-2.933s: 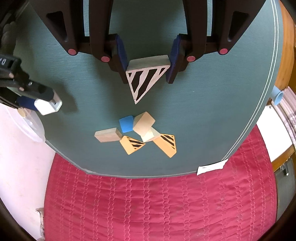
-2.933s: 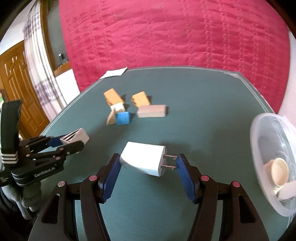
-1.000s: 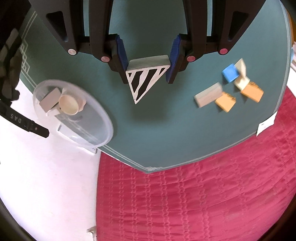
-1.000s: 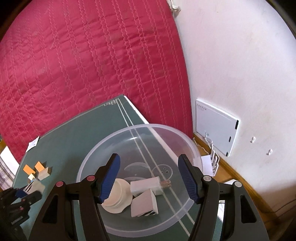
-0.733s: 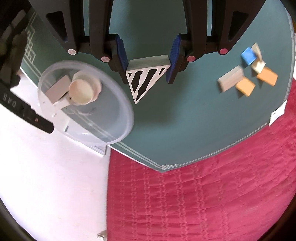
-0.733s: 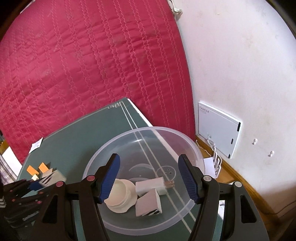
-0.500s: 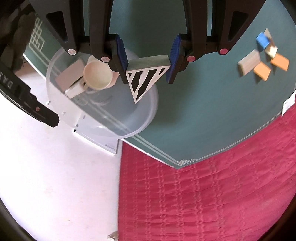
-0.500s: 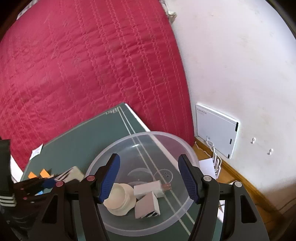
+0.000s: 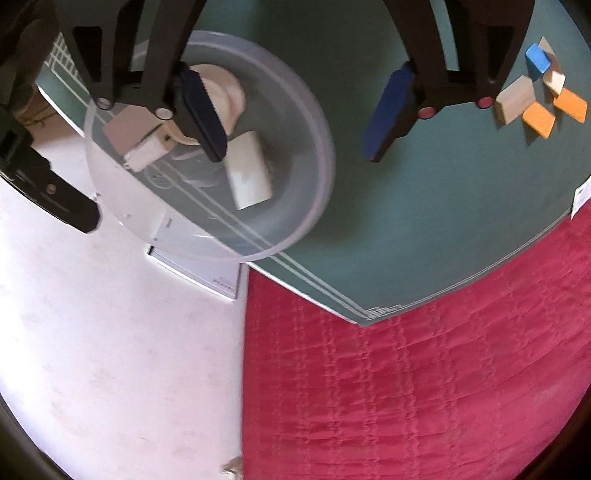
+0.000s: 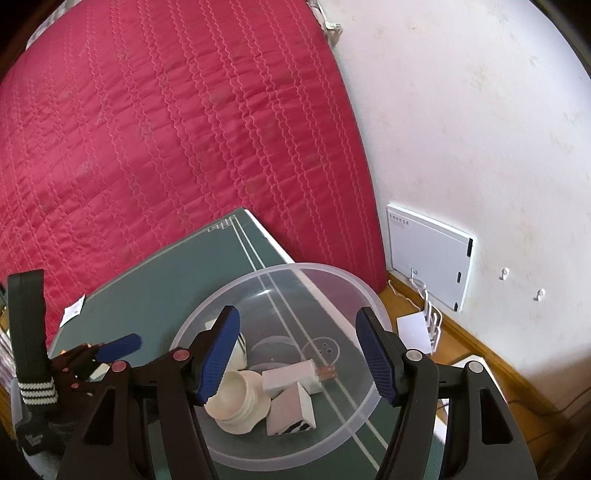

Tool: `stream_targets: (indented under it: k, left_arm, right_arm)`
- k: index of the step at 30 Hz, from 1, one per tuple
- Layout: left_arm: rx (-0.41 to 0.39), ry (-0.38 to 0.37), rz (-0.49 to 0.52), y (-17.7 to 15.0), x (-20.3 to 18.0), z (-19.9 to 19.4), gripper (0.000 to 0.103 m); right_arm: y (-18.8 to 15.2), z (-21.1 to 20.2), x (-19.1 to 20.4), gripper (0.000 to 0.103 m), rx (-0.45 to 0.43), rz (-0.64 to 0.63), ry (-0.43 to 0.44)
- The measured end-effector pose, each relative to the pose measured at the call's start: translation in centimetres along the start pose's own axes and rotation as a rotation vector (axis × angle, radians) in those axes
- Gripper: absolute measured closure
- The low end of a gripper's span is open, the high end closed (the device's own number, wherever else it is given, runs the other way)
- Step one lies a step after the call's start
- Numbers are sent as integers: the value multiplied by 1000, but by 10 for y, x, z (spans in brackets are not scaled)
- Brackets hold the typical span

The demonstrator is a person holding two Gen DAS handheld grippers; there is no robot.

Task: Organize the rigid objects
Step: 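Carry the striped triangle into the clear basin and open the left gripper, then withdraw the left gripper from the basin toward the remaining blocks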

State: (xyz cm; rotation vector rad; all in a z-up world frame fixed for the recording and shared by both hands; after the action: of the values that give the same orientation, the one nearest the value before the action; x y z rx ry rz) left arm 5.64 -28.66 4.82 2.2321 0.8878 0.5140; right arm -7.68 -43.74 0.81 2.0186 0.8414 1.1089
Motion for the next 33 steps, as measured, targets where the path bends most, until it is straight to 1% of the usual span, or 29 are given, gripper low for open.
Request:
stream_targets:
  k: [2,4,7,11,12,17,21,27,33]
  left_arm:
    - [-3,23,-27,-3,9,-2,14]
    - [-6,51,-48,-5,18,-5,6]
    - [-2,96,-69,-9,27,-8,4]
    - [-1,136,-58,-16,31,-15,3]
    - [2,143,-56,-17,31,-17,2]
    - [28,162,-62,-26,31,-20,1]
    - [45,151,-70,-34,34,-21,1]
    - [70,144,-83,-47,43,-26,1]
    - [81,145,-122,-60,59,-36,1]
  right_arm:
    - [-2,1,2,36,4,-9,0]
    - [-4,2,3,36,9,-16,-1]
    - [-7,5,6,36,18,-31,-2]
    - [-11,7,8,36,27,-43,-5]
    - [-12,7,9,36,27,-46,-5]
    - [-15,7,12,36,30,-62,-4]
    - [-21,8,17,36,38,-86,-2]
    - [-33,7,33,36,41,-155,8]
    - [-48,6,49,36,52,-229,35]
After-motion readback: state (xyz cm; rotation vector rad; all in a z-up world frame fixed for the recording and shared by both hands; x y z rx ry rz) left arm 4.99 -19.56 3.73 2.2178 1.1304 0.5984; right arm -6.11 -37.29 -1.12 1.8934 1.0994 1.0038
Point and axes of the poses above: each gripper's, at about its wrist camera, not at the fingertips, and z roughly the way its jaws point, x to its left, y to its top, the point moved 2 cm from there along z, roughly the way its jaws point, and after that the axes turned 7 degrees about z, right-handed, at the moved point
